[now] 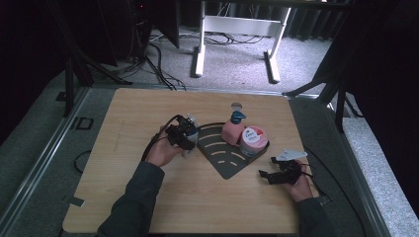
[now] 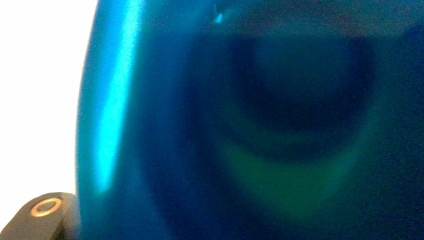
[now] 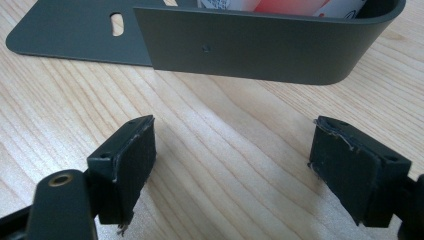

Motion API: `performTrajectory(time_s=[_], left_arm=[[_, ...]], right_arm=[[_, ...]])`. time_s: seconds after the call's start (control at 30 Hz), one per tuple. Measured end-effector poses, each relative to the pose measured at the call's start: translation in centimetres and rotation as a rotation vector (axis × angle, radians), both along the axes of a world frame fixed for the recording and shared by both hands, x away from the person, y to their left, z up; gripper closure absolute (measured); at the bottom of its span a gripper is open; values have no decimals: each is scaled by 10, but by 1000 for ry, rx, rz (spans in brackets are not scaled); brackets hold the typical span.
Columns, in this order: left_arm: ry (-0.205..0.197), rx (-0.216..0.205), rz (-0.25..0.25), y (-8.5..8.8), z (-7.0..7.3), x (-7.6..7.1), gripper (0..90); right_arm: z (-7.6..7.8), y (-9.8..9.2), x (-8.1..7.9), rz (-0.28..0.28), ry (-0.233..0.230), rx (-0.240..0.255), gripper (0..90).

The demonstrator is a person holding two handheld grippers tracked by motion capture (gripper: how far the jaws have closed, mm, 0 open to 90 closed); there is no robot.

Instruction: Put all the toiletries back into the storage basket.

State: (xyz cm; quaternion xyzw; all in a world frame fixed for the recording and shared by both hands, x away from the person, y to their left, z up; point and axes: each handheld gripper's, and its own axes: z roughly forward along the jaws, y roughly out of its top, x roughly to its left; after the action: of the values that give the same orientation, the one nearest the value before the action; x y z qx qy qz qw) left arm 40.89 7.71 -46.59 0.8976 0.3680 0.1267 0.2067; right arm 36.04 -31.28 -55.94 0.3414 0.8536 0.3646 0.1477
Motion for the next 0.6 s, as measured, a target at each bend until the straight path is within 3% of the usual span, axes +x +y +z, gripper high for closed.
performTrajectory(time_s=[0.27, 0.6], left_arm=[[-22, 3, -5, 2, 3, -3, 548], [-40, -24, 8, 7, 13, -5, 548]], right_arm=[[0, 0, 0, 0, 0, 0, 182], [0, 0, 0, 0, 0, 0, 182]])
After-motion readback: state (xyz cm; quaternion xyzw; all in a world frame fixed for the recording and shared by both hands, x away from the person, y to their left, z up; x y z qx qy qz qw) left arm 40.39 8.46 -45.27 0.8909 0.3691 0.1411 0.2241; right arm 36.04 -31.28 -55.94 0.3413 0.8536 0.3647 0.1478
